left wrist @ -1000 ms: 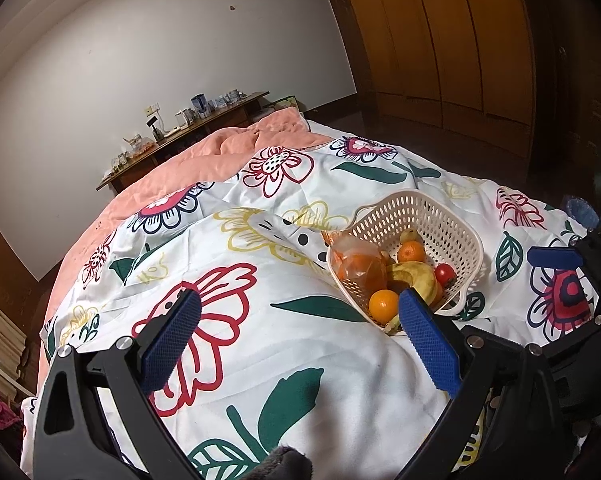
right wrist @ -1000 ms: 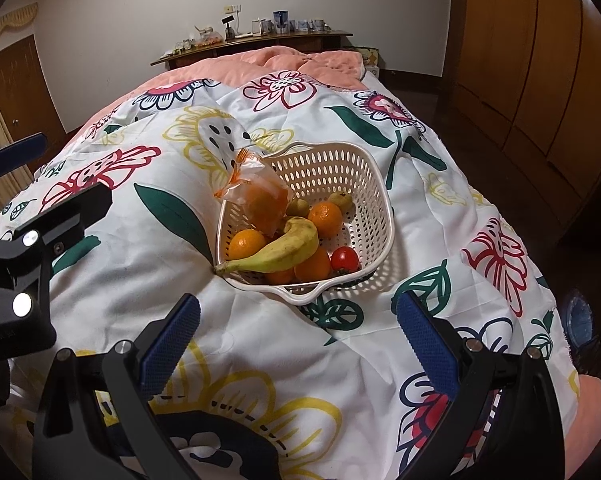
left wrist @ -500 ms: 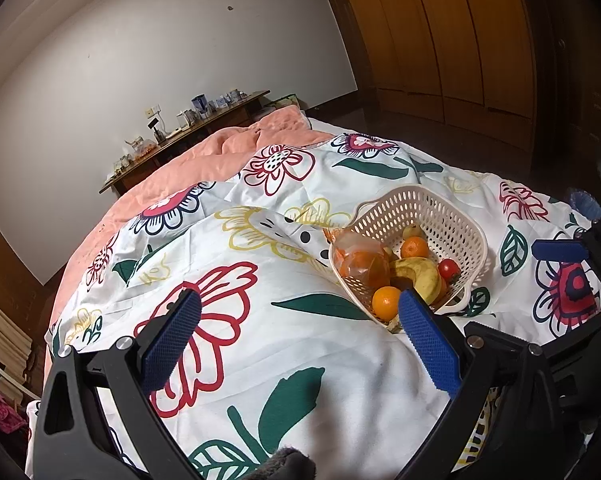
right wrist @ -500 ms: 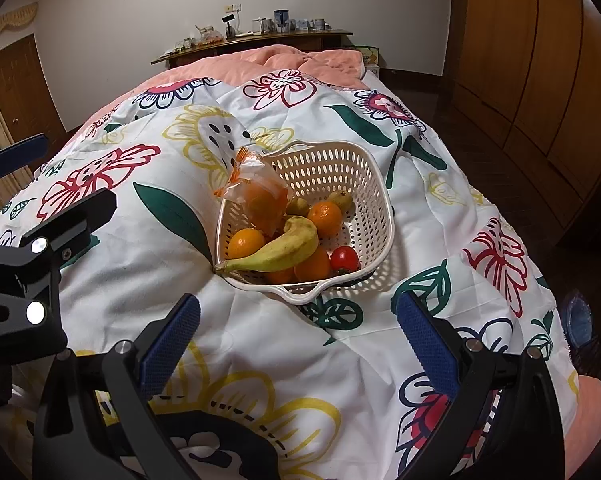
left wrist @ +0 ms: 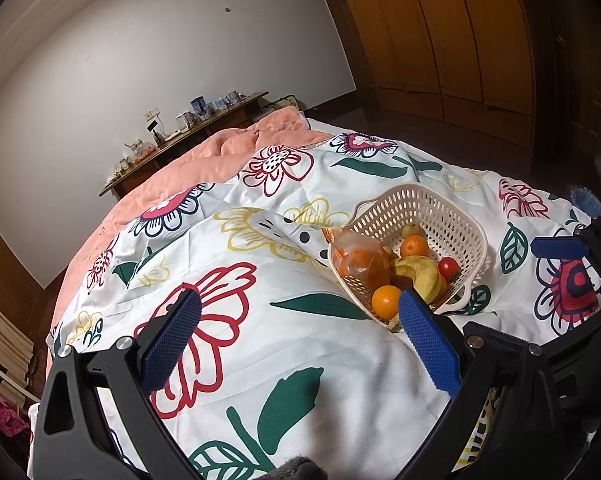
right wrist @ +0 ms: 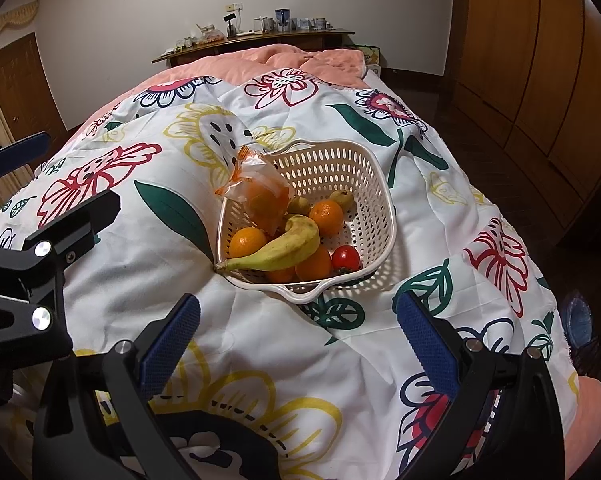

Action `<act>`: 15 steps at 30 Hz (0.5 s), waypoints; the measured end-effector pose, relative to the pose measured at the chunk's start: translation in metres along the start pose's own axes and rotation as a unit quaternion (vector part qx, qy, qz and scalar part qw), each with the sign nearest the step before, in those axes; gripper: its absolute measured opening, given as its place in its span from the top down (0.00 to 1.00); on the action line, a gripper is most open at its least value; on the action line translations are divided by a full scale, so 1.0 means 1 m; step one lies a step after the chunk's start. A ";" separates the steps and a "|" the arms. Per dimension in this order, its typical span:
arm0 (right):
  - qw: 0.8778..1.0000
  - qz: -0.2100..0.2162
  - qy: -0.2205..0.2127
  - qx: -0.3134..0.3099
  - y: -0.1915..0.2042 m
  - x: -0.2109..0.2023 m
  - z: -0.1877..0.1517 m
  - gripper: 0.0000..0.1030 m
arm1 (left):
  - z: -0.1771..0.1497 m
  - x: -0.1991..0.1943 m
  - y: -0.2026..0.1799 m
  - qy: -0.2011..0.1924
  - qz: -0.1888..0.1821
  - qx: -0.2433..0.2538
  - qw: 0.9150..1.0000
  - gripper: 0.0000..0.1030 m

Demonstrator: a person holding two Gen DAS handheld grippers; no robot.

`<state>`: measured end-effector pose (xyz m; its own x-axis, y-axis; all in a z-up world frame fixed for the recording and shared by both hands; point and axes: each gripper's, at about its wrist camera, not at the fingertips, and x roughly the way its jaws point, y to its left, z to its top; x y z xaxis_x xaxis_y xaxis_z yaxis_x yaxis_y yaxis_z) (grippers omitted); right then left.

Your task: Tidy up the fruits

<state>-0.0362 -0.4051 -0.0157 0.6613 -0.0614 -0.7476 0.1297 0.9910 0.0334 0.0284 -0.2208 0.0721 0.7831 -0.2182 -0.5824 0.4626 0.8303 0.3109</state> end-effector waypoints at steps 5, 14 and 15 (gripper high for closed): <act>1.000 0.000 0.000 0.000 0.000 0.000 0.000 0.05 | 0.000 -0.001 -0.002 -0.003 0.001 0.004 1.000 0.03; 1.000 0.000 0.000 0.000 0.000 0.000 0.000 0.05 | 0.000 -0.002 -0.003 -0.008 0.007 0.010 1.000 0.03; 1.000 0.000 -0.001 0.001 0.000 0.000 0.000 0.05 | 0.000 -0.002 -0.002 -0.007 0.008 0.009 1.000 0.03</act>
<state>-0.0363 -0.4055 -0.0156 0.6625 -0.0611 -0.7466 0.1305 0.9908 0.0347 0.0258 -0.2222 0.0720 0.7959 -0.2124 -0.5669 0.4574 0.8245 0.3331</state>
